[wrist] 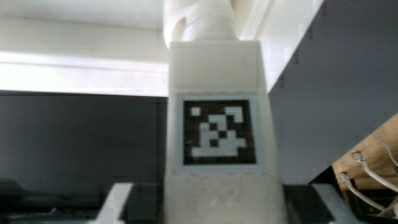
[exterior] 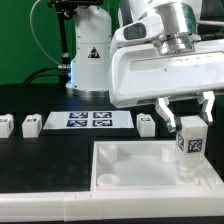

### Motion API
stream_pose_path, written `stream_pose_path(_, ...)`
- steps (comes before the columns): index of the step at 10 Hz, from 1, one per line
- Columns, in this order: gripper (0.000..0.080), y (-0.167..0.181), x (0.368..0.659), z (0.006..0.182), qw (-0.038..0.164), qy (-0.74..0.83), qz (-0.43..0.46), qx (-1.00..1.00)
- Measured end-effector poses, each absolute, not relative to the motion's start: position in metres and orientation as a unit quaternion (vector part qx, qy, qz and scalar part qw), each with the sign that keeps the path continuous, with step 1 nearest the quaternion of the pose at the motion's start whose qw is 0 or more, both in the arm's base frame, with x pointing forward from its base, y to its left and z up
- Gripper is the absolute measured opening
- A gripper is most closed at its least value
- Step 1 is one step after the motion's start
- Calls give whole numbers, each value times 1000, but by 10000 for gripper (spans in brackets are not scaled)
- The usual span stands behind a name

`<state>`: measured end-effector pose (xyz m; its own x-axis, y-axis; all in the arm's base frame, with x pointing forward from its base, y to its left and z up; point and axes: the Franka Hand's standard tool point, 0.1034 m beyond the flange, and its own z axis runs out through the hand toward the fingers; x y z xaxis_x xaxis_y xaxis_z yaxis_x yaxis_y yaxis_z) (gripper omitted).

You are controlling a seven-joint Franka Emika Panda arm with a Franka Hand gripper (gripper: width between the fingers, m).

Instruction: Assemble one leg

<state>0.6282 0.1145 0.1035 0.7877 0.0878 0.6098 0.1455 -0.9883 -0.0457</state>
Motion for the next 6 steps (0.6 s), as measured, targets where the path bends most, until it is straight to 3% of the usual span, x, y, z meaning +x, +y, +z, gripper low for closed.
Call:
stream_pose_path(4, 294, 113, 632, 102, 43, -63, -327, -942)
stream_pose_path(6, 294, 113, 630, 92, 44, -64, -312, -947)
